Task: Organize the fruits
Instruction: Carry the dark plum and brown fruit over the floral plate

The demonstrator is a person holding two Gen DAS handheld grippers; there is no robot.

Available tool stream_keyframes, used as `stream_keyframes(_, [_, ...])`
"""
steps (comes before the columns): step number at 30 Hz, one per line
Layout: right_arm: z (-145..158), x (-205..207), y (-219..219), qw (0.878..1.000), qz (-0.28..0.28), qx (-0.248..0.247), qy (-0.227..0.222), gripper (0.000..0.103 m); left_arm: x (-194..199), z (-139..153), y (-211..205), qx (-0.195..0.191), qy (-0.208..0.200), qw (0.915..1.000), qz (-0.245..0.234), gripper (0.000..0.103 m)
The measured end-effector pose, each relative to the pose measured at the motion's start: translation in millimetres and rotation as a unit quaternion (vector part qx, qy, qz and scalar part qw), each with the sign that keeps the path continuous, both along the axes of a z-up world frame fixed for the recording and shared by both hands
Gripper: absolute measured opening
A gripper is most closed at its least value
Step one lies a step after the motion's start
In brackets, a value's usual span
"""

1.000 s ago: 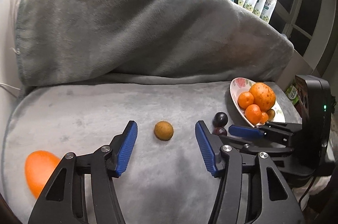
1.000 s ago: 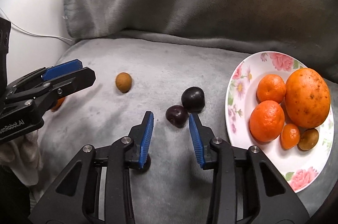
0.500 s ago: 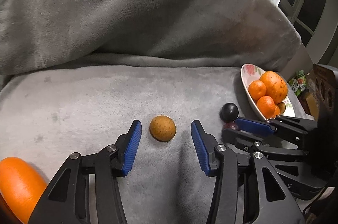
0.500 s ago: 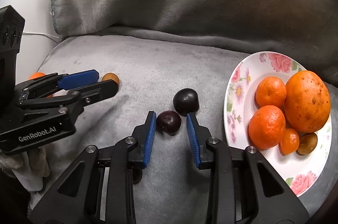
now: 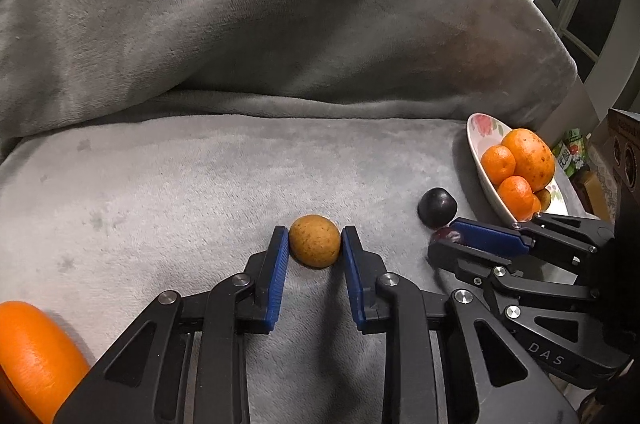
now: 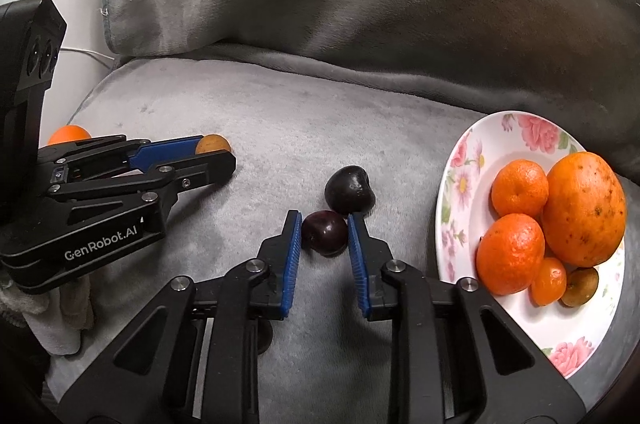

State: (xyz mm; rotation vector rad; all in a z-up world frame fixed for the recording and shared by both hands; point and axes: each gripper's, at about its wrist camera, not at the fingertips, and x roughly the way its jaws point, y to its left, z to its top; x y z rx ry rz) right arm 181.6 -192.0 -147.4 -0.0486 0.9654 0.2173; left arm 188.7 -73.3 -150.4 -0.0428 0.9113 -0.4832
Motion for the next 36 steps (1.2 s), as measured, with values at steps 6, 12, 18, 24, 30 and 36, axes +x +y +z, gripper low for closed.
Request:
stream_keyframes(6, [8,-11,-7,1.0,0.005,0.012,-0.007,0.024,-5,8,3,-0.004,-0.011,0.9999,0.004,0.025])
stream_keyframes(12, [22,-23,-14,0.999,0.007,0.03,-0.02,0.024,-18,22,6,-0.014,-0.023,0.9996,0.006,0.025])
stream_keyframes(18, [38,-41,-24,0.998,0.009,0.043,-0.039,0.024,-34,35,3,-0.023,-0.036,0.9991,0.006,0.025])
stream_keyframes(24, [52,-59,-41,0.997,0.005,0.057,-0.056,0.024,-47,45,-11,-0.031,-0.049,0.9983,-0.002,0.025])
stream_keyframes(30, [64,-77,-65,0.996,-0.004,0.054,-0.075,0.024,-59,58,-26,-0.047,-0.058,0.9971,-0.016,0.025])
stream_keyframes(36, [72,-89,-97,0.994,-0.027,0.055,-0.089,0.024,-66,63,-48,-0.05,-0.063,0.9962,-0.034,0.025])
